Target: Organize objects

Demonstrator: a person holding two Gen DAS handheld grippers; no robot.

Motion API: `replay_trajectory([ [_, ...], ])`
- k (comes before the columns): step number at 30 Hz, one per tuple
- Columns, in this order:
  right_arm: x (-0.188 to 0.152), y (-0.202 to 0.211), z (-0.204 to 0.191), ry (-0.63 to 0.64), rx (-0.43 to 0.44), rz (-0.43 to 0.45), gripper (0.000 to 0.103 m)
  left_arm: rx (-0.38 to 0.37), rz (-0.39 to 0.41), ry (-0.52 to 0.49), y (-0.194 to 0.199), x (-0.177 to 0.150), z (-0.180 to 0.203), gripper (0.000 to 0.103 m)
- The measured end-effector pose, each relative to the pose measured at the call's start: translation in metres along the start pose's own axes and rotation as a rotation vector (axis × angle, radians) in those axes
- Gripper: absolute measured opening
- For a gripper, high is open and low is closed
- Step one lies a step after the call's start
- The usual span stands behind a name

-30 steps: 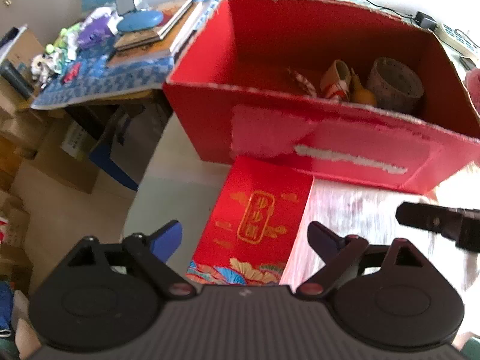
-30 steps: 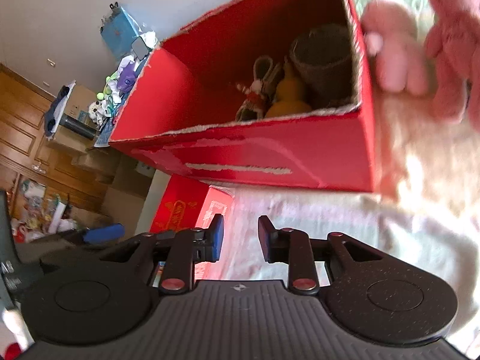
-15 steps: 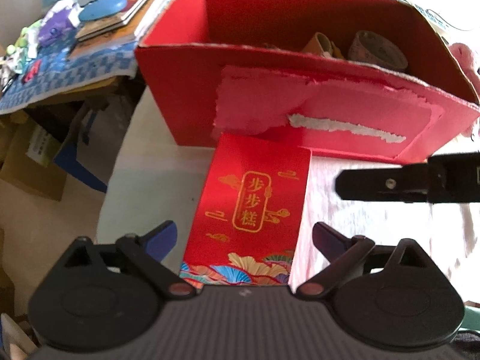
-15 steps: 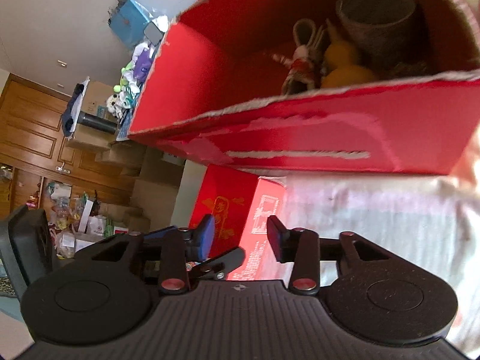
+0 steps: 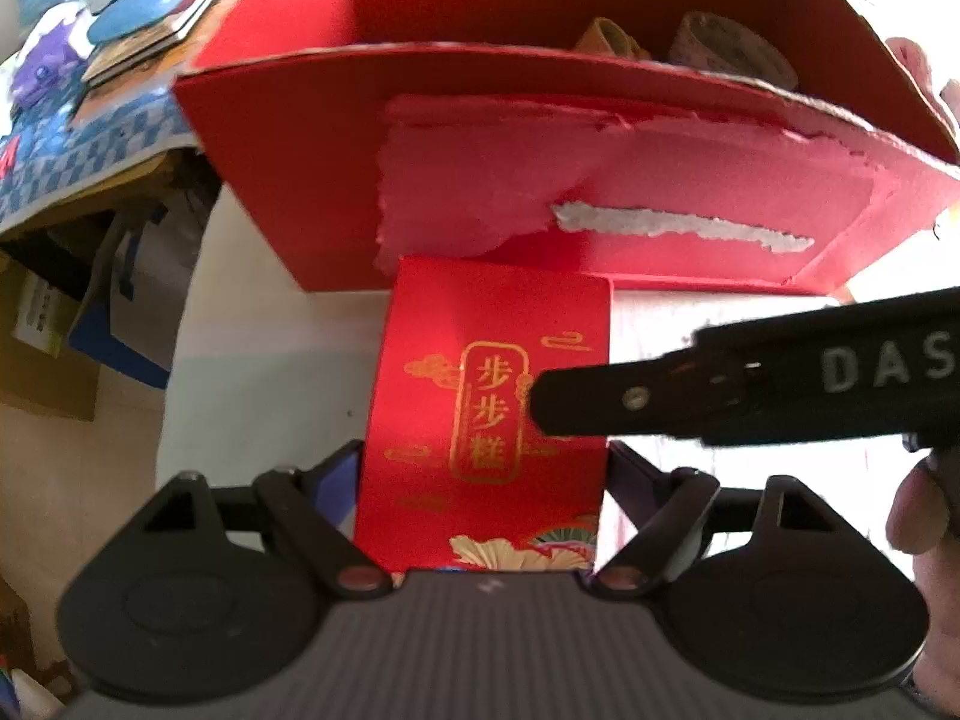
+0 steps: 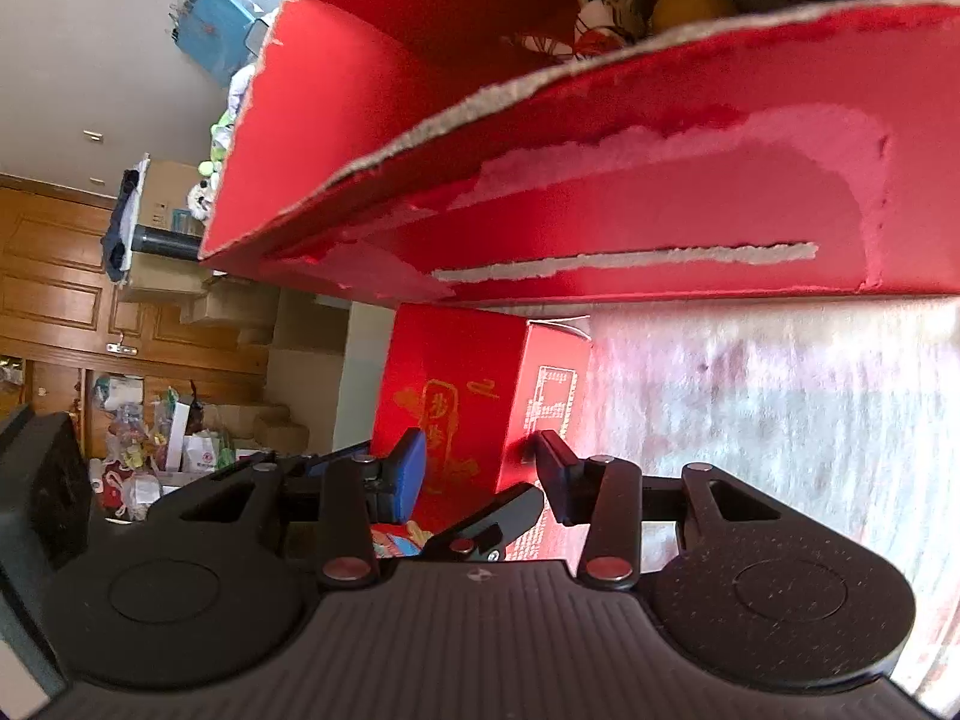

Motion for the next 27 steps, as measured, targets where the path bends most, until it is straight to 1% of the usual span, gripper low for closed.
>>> replay_trajectory([
  [6, 0.000, 0.000, 0.010, -0.014, -0.019, -0.031, 0.043, 0.015, -0.008, -0.032, -0.002, 0.000, 0.006, 0.080],
  [10, -0.001, 0.009, 0.012, 0.019, -0.038, -0.039, 0.042, 0.004, -0.017, -0.025, 0.000, 0.000, 0.009, 0.079],
  [14, -0.004, 0.024, 0.017, 0.040, -0.025, -0.048, 0.042, -0.018, -0.027, -0.008, 0.004, -0.003, 0.015, 0.078],
  [23, -0.021, 0.068, 0.010, 0.201, 0.009, -0.049, 0.041, -0.031, 0.024, 0.016, 0.043, -0.016, 0.039, 0.078],
  [27, -0.025, 0.084, 0.007, 0.240, 0.048, -0.034, 0.041, -0.034, 0.062, 0.029, 0.065, -0.023, 0.050, 0.078],
])
Point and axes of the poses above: each gripper's, at about its wrist camera, not at the fingertips, and y roughly against the way its jaws point, z to its right, x to its top, the point moved 2 cm from there along -y, roughly the way its jaws point, and after that the axes turned 3 degrees about x, right-handed, at the moved point
